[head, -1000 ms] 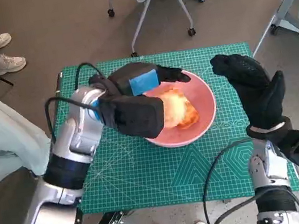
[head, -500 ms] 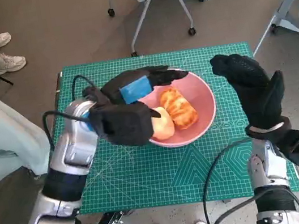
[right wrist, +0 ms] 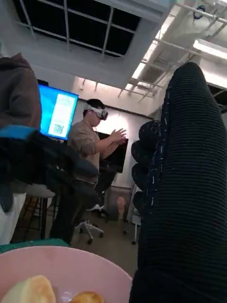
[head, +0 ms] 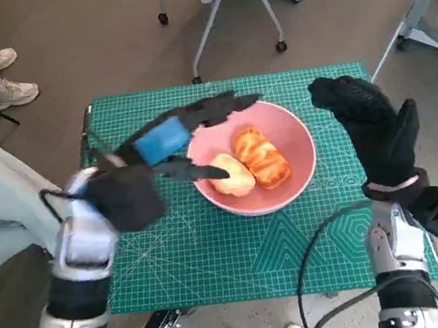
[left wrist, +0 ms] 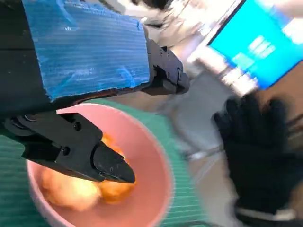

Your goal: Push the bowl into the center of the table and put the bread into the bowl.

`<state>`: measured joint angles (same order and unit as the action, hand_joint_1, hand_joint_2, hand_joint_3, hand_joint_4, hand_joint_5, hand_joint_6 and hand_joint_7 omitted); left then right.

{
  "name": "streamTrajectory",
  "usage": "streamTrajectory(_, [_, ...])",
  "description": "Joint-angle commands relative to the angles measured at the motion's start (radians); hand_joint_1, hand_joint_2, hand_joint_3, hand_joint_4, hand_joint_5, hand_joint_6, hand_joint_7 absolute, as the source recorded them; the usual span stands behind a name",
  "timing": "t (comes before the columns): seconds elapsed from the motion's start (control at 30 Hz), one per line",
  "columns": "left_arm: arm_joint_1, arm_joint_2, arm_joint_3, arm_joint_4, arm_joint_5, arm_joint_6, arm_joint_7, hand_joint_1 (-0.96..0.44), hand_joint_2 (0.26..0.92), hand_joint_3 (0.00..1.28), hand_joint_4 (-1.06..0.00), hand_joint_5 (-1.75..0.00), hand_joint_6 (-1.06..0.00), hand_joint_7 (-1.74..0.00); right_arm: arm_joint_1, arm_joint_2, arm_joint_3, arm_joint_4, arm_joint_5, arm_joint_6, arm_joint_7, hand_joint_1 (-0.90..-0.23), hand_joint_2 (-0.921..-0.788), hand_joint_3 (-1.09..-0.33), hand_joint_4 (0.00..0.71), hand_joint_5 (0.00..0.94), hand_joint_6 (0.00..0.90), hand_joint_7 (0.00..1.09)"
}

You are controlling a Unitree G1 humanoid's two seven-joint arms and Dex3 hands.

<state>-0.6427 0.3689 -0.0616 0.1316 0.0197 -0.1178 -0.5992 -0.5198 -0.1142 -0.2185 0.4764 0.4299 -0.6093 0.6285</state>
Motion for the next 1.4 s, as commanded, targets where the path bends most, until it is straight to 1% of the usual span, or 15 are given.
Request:
streamTrajectory(0.03, [0.059,-0.095,0.083,0.033,-0.164,-0.151,0.020,-0.18,0.889,0.07,-0.21,-0.03,-0.33,-0.02,-0.004,-0.014,-0.004,-0.037,0.007,0.038,-0.017,-0.668,-0.921,-0.795,0.147,0.005,0.023,0.51])
streamTrajectory(0.07, [0.066,-0.118,0.094,0.043,-0.195,-0.177,0.020,-0.19,0.883,0.08,-0.22,-0.03,-0.33,-0.03,-0.006,-0.015,-0.004,-0.044,0.007,0.042,-0.019,-0.669,-0.921,-0.794,0.148,0.005,0.025,0.51])
streamTrajectory(0.1, [0.075,-0.148,0.109,0.056,-0.237,-0.203,0.019,-0.20,0.839,0.17,-0.23,-0.06,-0.29,-0.15,-0.009,-0.016,-0.003,-0.053,0.005,0.046,-0.022,-0.670,-0.921,-0.792,0.149,0.005,0.028,0.50])
streamTrajectory(0.13, [0.079,-0.166,0.115,0.065,-0.262,-0.219,0.018,-0.23,0.782,0.28,-0.22,-0.10,-0.18,-0.37,-0.010,-0.017,-0.003,-0.060,0.005,0.049,-0.025,-0.671,-0.921,-0.790,0.151,0.006,0.031,0.50])
streamTrajectory(0.17, [0.086,-0.192,0.123,0.072,-0.288,-0.235,0.023,-0.25,0.733,0.39,-0.21,-0.15,-0.12,-0.52,-0.012,-0.017,-0.002,-0.069,0.004,0.052,-0.027,-0.672,-0.921,-0.788,0.153,0.006,0.035,0.50])
streamTrajectory(0.23, [0.100,-0.231,0.132,0.084,-0.319,-0.264,0.036,-0.31,0.708,0.46,-0.18,-0.21,-0.06,-0.64,-0.014,-0.018,-0.001,-0.083,0.003,0.056,-0.031,-0.672,-0.921,-0.784,0.156,0.005,0.052,0.47])
streamTrajectory(0.27, [0.105,-0.246,0.135,0.088,-0.328,-0.277,0.042,-0.36,0.729,0.46,-0.15,-0.24,-0.04,-0.68,-0.015,-0.019,-0.001,-0.089,0.003,0.058,-0.032,-0.672,-0.921,-0.781,0.158,0.005,0.060,0.46])
streamTrajectory(0.3, [0.114,-0.262,0.138,0.089,-0.329,-0.293,0.056,-0.38,0.739,0.45,-0.14,-0.26,-0.03,-0.69,-0.017,-0.019,-0.001,-0.095,0.001,0.057,-0.034,-0.672,-0.921,-0.779,0.158,0.004,0.063,0.46])
streamTrajectory(0.33, [0.120,-0.273,0.139,0.091,-0.330,-0.304,0.066,-0.43,0.787,0.41,-0.12,-0.27,-0.02,-0.70,-0.019,-0.019,0.000,-0.100,0.000,0.057,-0.036,-0.673,-0.921,-0.778,0.159,0.004,0.067,0.45])
streamTrajectory(0.37, [0.129,-0.284,0.141,0.089,-0.324,-0.315,0.083,-0.45,0.806,0.38,-0.11,-0.28,-0.01,-0.70,-0.022,-0.018,0.000,-0.103,-0.002,0.055,-0.037,-0.673,-0.921,-0.777,0.160,0.004,0.069,0.45])
streamTrajectory(0.43, [0.143,-0.301,0.143,0.082,-0.311,-0.327,0.112,-0.52,0.874,0.32,-0.09,-0.28,-0.01,-0.69,-0.028,-0.018,0.002,-0.108,-0.006,0.051,-0.039,-0.673,-0.921,-0.776,0.161,0.004,0.074,0.44])
streamTrajectory(0.57, [0.168,-0.320,0.137,0.060,-0.285,-0.339,0.152,-0.59,0.911,0.32,-0.07,-0.26,0.00,-0.63,-0.039,-0.014,0.006,-0.117,-0.016,0.042,-0.048,-0.673,-0.921,-0.782,0.161,0.003,0.081,0.44])
streamTrajectory(0.77, [0.188,-0.332,0.124,0.032,-0.270,-0.339,0.186,-0.59,0.920,0.36,-0.07,-0.22,0.00,-0.52,-0.054,-0.013,0.017,-0.120,-0.035,0.027,-0.061,-0.674,-0.921,-0.794,0.165,0.004,0.086,0.44])
streamTrajectory(1.0, [0.197,-0.337,0.121,0.017,-0.261,-0.349,0.210,-0.59,0.921,0.38,-0.06,-0.17,0.00,-0.42,-0.059,-0.018,0.025,-0.133,-0.054,0.027,-0.079,-0.671,-0.921,-0.804,0.170,0.006,0.085,0.46])
streamTrajectory(1.4, [0.196,-0.330,0.118,0.016,-0.265,-0.369,0.212,-0.59,0.921,0.42,-0.06,-0.13,0.00,-0.36,-0.050,-0.033,0.029,-0.167,-0.056,0.046,-0.104,-0.652,-0.921,-0.805,0.183,0.010,0.085,0.49])
